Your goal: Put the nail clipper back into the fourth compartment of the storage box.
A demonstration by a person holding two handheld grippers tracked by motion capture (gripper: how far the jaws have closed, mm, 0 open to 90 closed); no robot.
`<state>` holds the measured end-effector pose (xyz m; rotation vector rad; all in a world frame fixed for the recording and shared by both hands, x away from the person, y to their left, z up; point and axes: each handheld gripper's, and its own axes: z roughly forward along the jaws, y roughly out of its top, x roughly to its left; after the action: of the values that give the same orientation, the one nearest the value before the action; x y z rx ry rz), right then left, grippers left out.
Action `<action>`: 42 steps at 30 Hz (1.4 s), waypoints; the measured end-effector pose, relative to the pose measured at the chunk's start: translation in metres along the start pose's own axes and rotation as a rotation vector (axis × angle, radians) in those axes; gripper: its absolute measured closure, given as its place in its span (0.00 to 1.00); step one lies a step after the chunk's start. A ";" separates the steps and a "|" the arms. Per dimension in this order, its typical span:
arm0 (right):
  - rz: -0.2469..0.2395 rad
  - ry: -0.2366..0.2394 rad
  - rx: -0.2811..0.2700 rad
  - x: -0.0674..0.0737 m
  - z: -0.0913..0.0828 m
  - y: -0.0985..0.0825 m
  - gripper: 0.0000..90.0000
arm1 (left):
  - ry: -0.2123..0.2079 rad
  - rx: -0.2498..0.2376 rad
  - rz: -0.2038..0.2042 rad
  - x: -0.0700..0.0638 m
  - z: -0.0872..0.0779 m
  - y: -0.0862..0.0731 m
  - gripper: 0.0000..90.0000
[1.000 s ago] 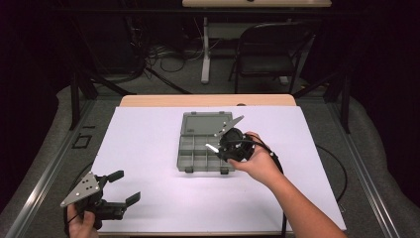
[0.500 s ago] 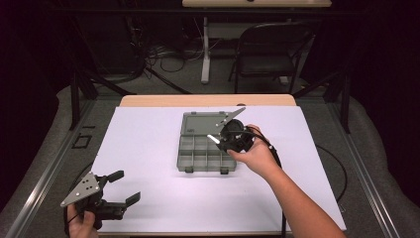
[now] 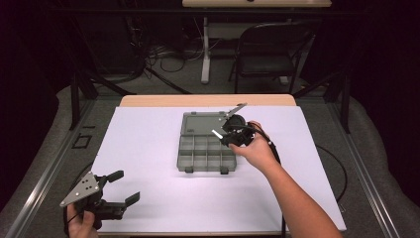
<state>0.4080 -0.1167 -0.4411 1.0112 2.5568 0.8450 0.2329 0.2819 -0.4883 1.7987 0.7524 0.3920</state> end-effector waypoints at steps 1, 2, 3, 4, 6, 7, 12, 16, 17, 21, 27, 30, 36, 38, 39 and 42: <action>0.003 -0.003 0.005 -0.001 0.001 0.000 0.88 | 0.002 0.000 0.000 0.000 0.000 0.000 0.08; 0.007 -0.003 0.012 -0.002 0.001 0.000 0.88 | 0.000 0.000 0.000 0.000 0.000 0.000 0.08; 0.011 -0.006 0.008 -0.003 0.003 0.000 0.88 | -0.002 0.003 0.000 0.000 0.000 0.000 0.08; 0.012 -0.009 0.010 -0.004 0.003 -0.001 0.88 | -0.004 0.006 0.000 0.000 0.000 0.000 0.08; 0.019 -0.015 0.013 -0.006 0.005 -0.001 0.88 | -0.003 0.005 0.000 0.000 0.000 0.000 0.08; 0.023 -0.017 0.014 -0.007 0.006 -0.001 0.88 | -0.001 0.004 -0.001 0.000 0.000 0.000 0.08; 0.034 -0.025 0.023 -0.011 0.010 -0.003 0.88 | 0.002 0.001 -0.004 0.001 0.000 0.000 0.08; 0.047 -0.029 0.031 -0.014 0.014 -0.006 0.88 | 0.001 0.002 -0.005 0.001 0.000 0.000 0.08; 0.052 -0.028 0.037 -0.014 0.015 -0.006 0.88 | -0.002 0.005 -0.004 0.001 0.000 0.000 0.08; 0.059 -0.033 0.058 -0.018 0.021 -0.010 0.88 | 0.001 0.006 -0.003 0.001 0.000 0.000 0.08; 0.072 -0.037 0.071 -0.021 0.031 -0.014 0.88 | 0.003 0.008 -0.005 0.001 0.000 0.000 0.08; 0.082 -0.039 0.082 -0.023 0.034 -0.015 0.88 | 0.002 0.009 -0.003 0.001 0.000 0.000 0.08; 0.106 -0.043 0.105 -0.026 0.042 -0.020 0.88 | 0.003 0.007 -0.004 0.001 0.000 0.000 0.08; 0.128 -0.049 0.112 -0.026 0.044 -0.021 0.88 | 0.004 0.008 -0.004 0.001 0.000 -0.001 0.08; 0.106 -0.049 0.122 -0.028 0.044 -0.021 0.88 | 0.003 0.008 -0.004 0.001 0.000 -0.001 0.08; 0.122 -0.053 0.084 -0.028 0.049 -0.024 0.88 | 0.004 0.009 -0.003 0.001 0.000 -0.001 0.08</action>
<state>0.4364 -0.1298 -0.4940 1.2094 2.5254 0.7362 0.2336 0.2828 -0.4889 1.8060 0.7603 0.3907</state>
